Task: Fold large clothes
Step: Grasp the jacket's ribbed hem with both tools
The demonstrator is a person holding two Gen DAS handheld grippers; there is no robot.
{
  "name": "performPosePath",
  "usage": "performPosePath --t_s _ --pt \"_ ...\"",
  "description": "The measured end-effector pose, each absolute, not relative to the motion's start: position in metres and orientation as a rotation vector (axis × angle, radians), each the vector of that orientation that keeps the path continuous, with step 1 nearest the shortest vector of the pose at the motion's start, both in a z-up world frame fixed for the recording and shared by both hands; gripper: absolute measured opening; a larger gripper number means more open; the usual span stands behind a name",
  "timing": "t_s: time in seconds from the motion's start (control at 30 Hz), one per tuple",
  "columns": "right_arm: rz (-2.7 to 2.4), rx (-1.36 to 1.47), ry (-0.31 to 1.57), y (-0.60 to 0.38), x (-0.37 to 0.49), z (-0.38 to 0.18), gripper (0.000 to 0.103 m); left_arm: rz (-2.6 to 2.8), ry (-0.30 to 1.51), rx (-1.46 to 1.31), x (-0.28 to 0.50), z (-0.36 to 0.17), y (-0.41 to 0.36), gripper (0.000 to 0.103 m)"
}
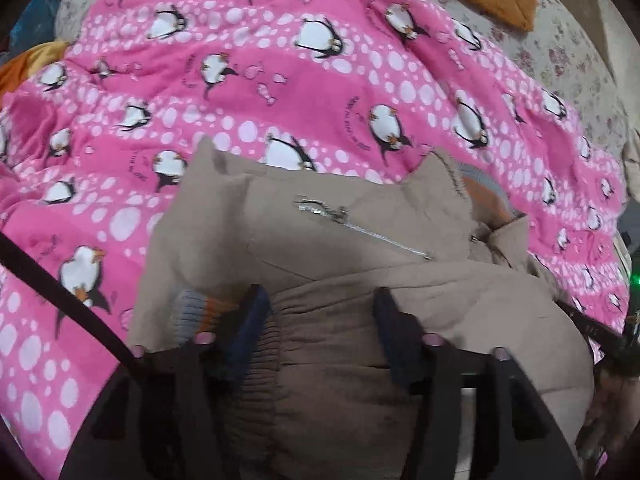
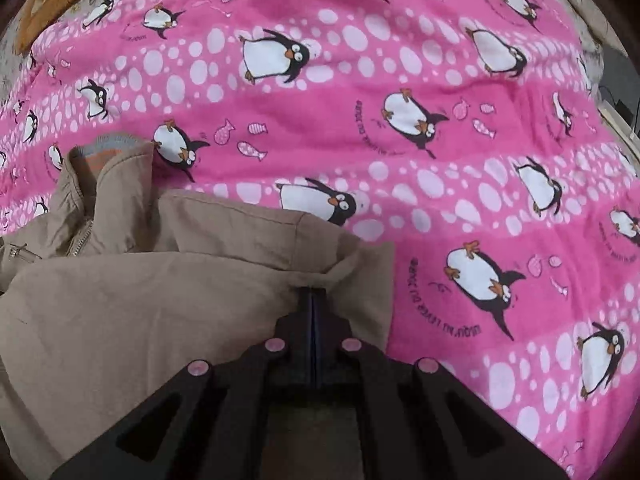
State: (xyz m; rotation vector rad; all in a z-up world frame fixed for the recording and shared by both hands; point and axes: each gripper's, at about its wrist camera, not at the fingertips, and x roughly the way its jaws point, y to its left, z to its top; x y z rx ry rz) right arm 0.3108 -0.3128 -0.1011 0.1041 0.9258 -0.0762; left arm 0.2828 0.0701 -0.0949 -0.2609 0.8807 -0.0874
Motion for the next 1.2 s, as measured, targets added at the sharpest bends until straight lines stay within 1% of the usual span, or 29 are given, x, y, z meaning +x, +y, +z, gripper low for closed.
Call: performPosePath --t_s 0.07,0.17,0.2,0.23,0.27,0.3,0.43,0.47,0.5,0.57,0.63,0.67,0.7,0.83,0.9,1.0,1.07,1.13,1.17,1.2 --pt "-0.093 0.121 0.851 -0.318 0.282 -0.072 0.002 -0.105 0.880 -0.248 0.280 -0.094 0.066 0.036" --pt "-0.021 0.112 0.780 -0.311 0.226 -0.044 0.013 -0.114 0.875 -0.260 0.279 -0.093 0.067 0.037" --pt "0.023 0.102 0.790 -0.306 0.214 -0.046 0.018 -0.117 0.859 -0.273 0.277 -0.089 0.069 0.037" --pt "0.074 0.063 0.853 -0.300 0.201 -0.061 0.022 -0.126 0.844 -0.284 0.274 -0.085 0.071 0.037" --pt "0.078 0.036 0.926 -0.301 0.198 -0.076 0.024 -0.151 0.840 -0.300 0.266 -0.077 0.075 0.034" --pt "0.073 0.028 0.947 -0.302 0.186 -0.085 0.024 -0.157 0.842 -0.306 0.257 -0.070 0.079 0.031" --pt "0.066 0.061 0.778 -0.306 0.122 -0.035 0.025 -0.148 0.793 -0.248 0.191 -0.023 0.107 0.032" --pt "0.080 0.050 0.756 -0.303 0.108 -0.027 0.030 -0.144 0.798 -0.225 0.177 -0.016 0.113 0.032" --pt "0.090 0.032 0.741 -0.300 0.091 -0.021 0.039 -0.147 0.807 -0.201 0.161 -0.010 0.119 0.032" --pt "0.075 -0.003 0.719 -0.297 0.059 -0.013 0.045 -0.145 0.814 -0.172 0.129 -0.001 0.133 0.032" --pt "0.072 0.020 0.707 -0.299 0.027 -0.017 0.052 -0.117 0.808 -0.159 0.092 0.002 0.145 0.032" --pt "0.075 0.048 0.700 -0.300 0.015 -0.022 0.055 -0.105 0.815 -0.160 0.075 0.000 0.150 0.032" --pt "0.076 0.079 0.694 -0.304 0.001 -0.026 0.056 -0.090 0.826 -0.163 0.060 -0.005 0.153 0.032" --pt "0.075 0.208 0.702 -0.311 -0.061 -0.049 0.056 -0.074 0.827 -0.170 -0.008 -0.041 0.150 0.032" --pt "0.083 0.213 0.710 -0.308 -0.085 -0.063 0.056 -0.090 0.830 -0.172 -0.038 -0.061 0.146 0.032" --pt "0.051 0.223 0.728 -0.305 -0.123 -0.085 0.056 -0.106 0.854 -0.207 -0.072 -0.086 0.139 0.032" --pt "0.047 0.287 0.763 -0.309 -0.135 -0.094 0.057 -0.146 0.886 -0.231 -0.088 -0.098 0.134 0.032" --pt "0.073 0.331 0.789 -0.310 -0.141 -0.100 0.061 -0.161 0.866 -0.255 -0.098 -0.096 0.132 0.032" --pt "0.071 0.311 0.811 -0.308 -0.142 -0.104 0.065 -0.169 0.846 -0.267 -0.101 -0.094 0.131 0.032" --pt "0.068 0.299 0.834 -0.307 -0.143 -0.108 0.067 -0.175 0.834 -0.262 -0.103 -0.095 0.129 0.032"
